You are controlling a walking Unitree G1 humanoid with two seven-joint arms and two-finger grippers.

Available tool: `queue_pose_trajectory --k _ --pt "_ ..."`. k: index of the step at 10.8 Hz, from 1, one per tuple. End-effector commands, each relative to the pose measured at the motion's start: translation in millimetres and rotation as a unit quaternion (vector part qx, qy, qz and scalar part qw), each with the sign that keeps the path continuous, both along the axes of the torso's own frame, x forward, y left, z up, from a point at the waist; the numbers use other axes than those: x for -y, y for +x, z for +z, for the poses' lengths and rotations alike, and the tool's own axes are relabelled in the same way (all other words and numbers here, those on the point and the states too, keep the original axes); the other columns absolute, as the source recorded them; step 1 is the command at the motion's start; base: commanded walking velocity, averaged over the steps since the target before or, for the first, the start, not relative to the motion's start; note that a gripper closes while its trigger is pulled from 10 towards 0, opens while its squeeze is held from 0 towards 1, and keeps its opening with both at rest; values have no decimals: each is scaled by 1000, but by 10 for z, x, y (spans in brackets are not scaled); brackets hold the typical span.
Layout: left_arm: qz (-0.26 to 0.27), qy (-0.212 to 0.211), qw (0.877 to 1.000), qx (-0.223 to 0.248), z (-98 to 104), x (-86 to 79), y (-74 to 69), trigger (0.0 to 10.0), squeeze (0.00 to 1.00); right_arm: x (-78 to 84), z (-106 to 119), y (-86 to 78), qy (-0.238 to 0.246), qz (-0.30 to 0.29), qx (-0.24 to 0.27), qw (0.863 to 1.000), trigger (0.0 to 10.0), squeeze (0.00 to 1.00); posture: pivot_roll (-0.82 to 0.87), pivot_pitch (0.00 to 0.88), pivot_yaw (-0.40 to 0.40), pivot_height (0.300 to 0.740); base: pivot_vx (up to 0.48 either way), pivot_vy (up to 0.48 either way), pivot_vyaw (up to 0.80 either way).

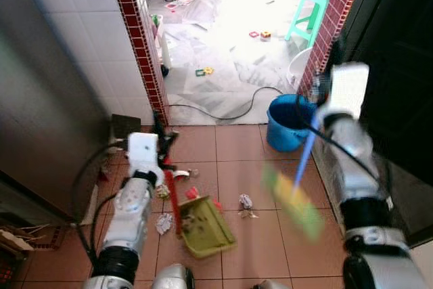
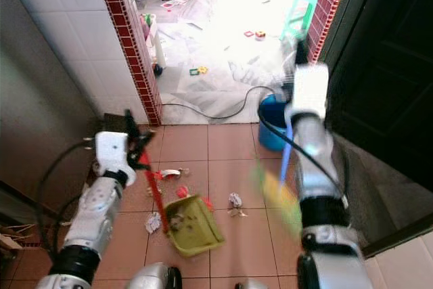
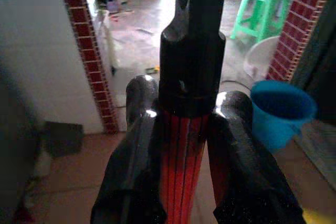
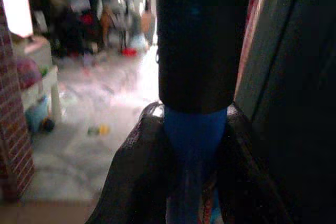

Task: Sweep floor

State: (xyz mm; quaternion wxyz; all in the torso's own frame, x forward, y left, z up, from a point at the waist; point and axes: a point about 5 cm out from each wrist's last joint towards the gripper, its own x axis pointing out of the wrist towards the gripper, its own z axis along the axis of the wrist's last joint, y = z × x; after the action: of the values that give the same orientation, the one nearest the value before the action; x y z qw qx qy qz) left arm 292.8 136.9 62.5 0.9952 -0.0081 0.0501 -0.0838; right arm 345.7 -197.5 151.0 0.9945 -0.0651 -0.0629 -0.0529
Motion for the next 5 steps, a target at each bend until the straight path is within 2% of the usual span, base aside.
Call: queue_pose_trajectory --k 1,2,3,5 --pt "-19 -17 1000 2 43 53 -1 10000 0 -36 -13 14 20 -5 -6 1000 10000 0 -52 0 30 740 0 0 0" --pt "-50 -49 998 0 70 132 -16 10000 0 -103 -137 6 55 -3 -29 998 10000 0 -51 0 32 740 0 0 0" --pt "-70 -60 996 7 115 178 -29 10000 0 -214 -158 15 100 16 -31 994 10000 0 -50 0 36 740 0 0 0" --pt "-48 -64 996 42 264 132 15 10000 0 -360 -82 34 143 58 -20 988 10000 0 -51 0 38 740 0 0 0"
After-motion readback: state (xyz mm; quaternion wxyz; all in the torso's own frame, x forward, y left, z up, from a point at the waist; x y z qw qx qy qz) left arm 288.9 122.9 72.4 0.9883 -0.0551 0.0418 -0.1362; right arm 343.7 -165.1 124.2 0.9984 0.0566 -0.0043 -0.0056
